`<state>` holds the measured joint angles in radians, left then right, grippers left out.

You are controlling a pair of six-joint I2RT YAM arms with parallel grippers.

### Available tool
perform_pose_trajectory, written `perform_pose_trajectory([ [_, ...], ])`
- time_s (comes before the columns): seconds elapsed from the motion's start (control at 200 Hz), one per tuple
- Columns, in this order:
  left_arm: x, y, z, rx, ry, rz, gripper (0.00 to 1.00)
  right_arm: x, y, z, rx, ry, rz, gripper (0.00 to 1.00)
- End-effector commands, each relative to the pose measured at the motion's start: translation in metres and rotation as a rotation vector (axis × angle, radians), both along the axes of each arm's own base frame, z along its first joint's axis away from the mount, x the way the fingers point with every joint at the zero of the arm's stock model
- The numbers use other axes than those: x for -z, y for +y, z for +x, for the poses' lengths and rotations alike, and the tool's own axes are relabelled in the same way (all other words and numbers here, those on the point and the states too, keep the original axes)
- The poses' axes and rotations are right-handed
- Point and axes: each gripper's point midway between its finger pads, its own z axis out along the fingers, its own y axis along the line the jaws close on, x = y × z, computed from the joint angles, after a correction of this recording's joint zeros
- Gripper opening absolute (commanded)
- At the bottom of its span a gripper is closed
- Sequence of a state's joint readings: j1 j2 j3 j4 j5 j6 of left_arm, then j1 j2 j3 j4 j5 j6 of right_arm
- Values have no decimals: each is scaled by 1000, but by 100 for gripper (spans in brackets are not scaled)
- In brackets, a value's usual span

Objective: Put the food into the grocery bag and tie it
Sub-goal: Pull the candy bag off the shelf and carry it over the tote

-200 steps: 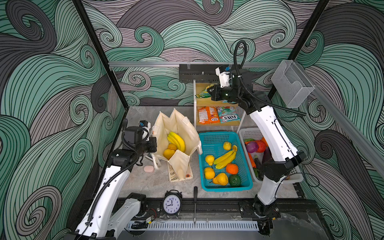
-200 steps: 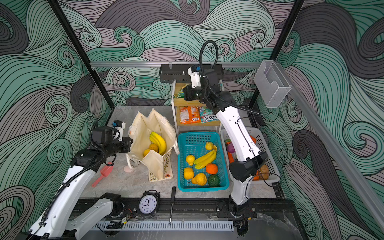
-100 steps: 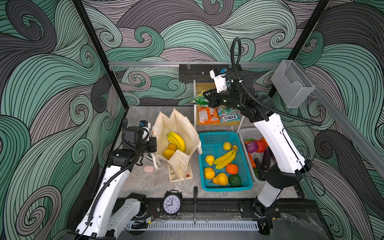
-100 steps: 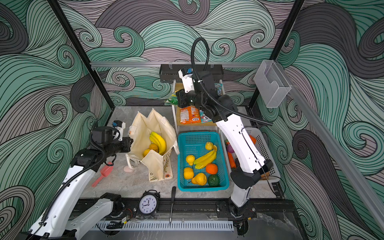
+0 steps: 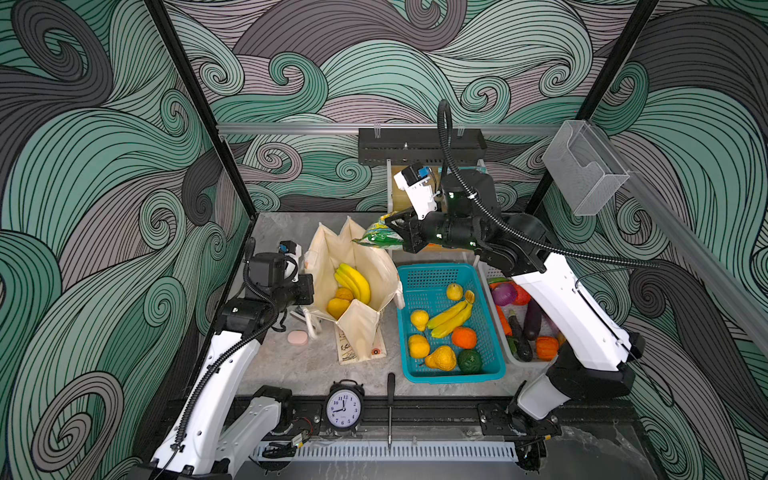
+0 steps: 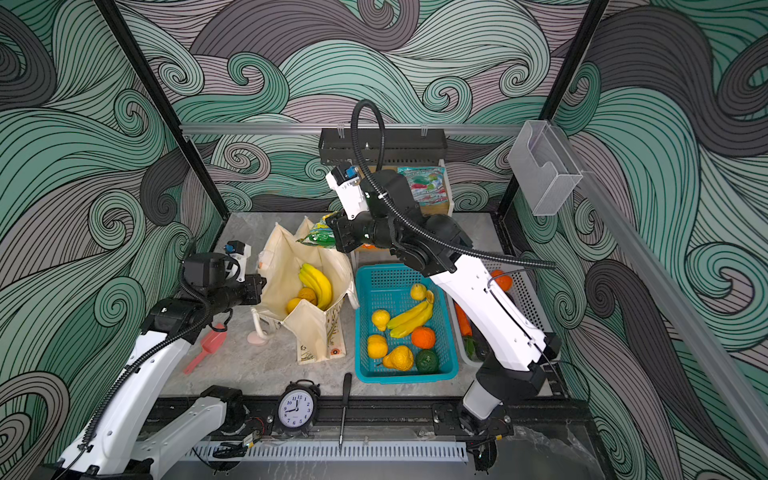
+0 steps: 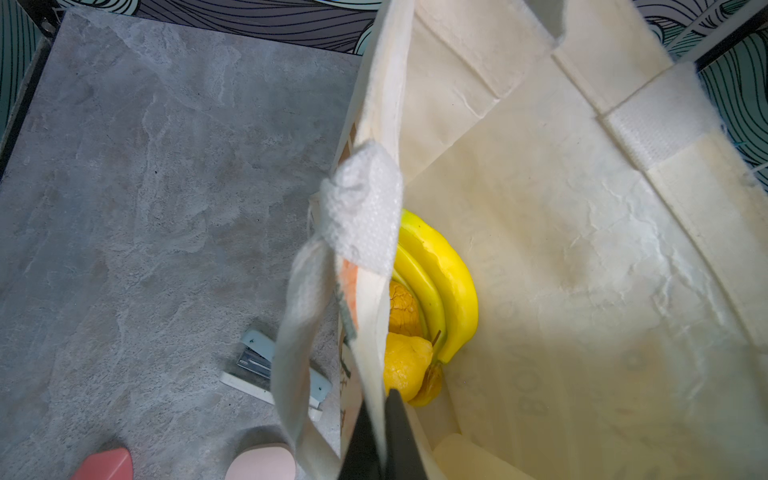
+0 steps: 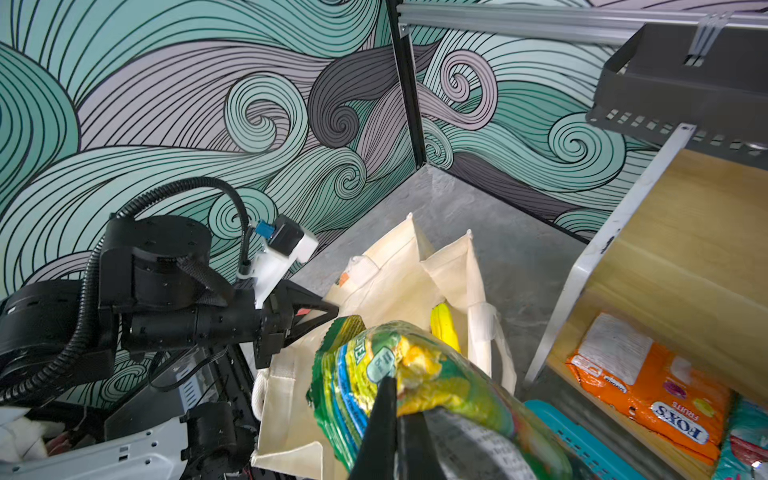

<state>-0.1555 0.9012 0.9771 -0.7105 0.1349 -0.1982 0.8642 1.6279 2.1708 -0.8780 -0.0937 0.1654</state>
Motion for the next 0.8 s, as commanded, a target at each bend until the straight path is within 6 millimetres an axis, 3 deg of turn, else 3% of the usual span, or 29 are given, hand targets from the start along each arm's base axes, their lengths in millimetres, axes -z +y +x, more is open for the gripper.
perform_pose_trajectory([
  [0.0,11,-1,-5,13,47,3,0,-5,15,-9,-42,-13,37,0],
  [0.355,12,1,-5,7,50,10,0,62,87,-11,-177,113,-35,0],
  [0.595,12,1,-5,6,49,10,0,126,109,10,-163,102,-169,0],
  [0.796,13,1,-4,6,52,14,0,155,133,16,-211,126,-184,0],
])
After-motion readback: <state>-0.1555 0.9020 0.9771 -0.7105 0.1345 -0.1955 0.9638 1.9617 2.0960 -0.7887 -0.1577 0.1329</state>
